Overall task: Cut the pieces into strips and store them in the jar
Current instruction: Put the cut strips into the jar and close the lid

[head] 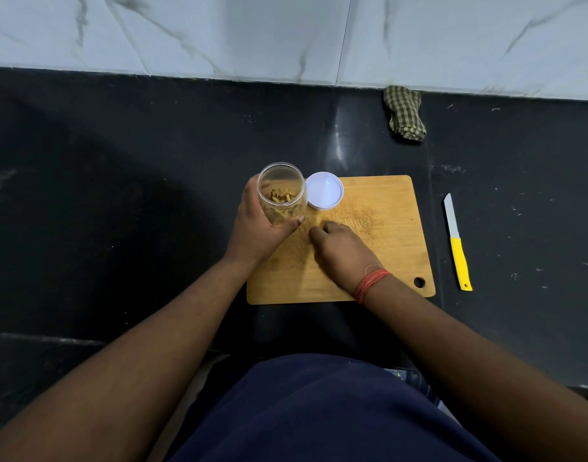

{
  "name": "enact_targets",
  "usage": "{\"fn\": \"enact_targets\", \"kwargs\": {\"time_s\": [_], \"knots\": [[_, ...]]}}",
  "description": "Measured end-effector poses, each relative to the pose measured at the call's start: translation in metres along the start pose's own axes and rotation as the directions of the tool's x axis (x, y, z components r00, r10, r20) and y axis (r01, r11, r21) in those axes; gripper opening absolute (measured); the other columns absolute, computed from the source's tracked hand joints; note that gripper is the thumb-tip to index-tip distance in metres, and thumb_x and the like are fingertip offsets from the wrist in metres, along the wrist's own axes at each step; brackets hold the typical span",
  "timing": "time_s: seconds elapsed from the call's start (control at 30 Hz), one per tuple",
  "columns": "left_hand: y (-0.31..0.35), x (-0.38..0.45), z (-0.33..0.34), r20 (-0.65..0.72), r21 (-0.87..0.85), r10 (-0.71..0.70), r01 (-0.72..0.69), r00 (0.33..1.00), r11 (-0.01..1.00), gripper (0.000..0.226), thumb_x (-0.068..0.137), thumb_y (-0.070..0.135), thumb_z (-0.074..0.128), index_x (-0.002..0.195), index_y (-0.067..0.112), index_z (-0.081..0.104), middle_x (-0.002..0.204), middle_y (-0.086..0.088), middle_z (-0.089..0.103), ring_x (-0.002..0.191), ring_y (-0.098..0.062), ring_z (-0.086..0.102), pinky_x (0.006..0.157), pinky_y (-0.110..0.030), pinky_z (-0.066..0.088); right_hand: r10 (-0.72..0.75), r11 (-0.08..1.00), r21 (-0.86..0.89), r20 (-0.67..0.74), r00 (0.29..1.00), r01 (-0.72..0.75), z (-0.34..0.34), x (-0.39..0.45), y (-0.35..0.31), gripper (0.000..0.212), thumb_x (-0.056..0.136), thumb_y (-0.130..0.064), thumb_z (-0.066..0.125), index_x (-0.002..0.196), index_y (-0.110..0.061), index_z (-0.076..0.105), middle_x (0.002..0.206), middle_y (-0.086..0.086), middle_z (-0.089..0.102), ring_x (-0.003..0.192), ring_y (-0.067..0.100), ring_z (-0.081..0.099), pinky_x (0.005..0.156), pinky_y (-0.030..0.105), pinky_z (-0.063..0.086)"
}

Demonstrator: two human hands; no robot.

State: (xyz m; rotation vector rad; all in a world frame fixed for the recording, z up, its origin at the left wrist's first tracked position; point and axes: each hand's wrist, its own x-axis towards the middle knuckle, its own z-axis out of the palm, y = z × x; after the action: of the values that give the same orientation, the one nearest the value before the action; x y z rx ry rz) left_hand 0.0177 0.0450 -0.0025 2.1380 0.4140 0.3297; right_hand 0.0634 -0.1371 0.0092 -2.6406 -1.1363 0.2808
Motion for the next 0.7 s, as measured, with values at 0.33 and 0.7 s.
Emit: {"fn": "enact_targets", "kwargs": {"time_s": [0.33, 0.7], "knots": [[-0.001, 0.0, 0.001, 0.002, -0.027, -0.027, 0.027, 1.0, 0.999, 0.099, 0.072, 0.053, 0.086, 0.147, 0.024, 0.029, 0.144, 0.002, 0.044, 0.131, -0.013, 0.048, 0.105, -0.044, 0.049, 0.387, 0.609, 0.769, -0.074, 0.919, -0.195, -0.069, 0.022, 0.008, 0.008, 0.083, -0.003, 0.065, 0.081, -0.008, 0.059, 0.072, -0.009, 0.058, 0.065, 0.005, 0.053, 0.063, 0.023, 0.047], [0.001, -0.001, 0.0, 0.028, -0.032, -0.045, 0.046, 0.999, 0.998, 0.103, 0.069, 0.064, 0.08, 0.148, 0.028, 0.025, 0.144, 0.005, 0.042, 0.13, -0.016, 0.049, 0.101, -0.05, 0.05, 0.058, 0.893, 0.447, -0.243, 0.968, 0.059, -0.122, 0.077, -0.017, 0.015, 0.087, -0.009, 0.064, 0.095, -0.016, 0.074, 0.086, -0.01, 0.069, 0.079, 0.001, 0.061, 0.073, 0.007, 0.045]]}}
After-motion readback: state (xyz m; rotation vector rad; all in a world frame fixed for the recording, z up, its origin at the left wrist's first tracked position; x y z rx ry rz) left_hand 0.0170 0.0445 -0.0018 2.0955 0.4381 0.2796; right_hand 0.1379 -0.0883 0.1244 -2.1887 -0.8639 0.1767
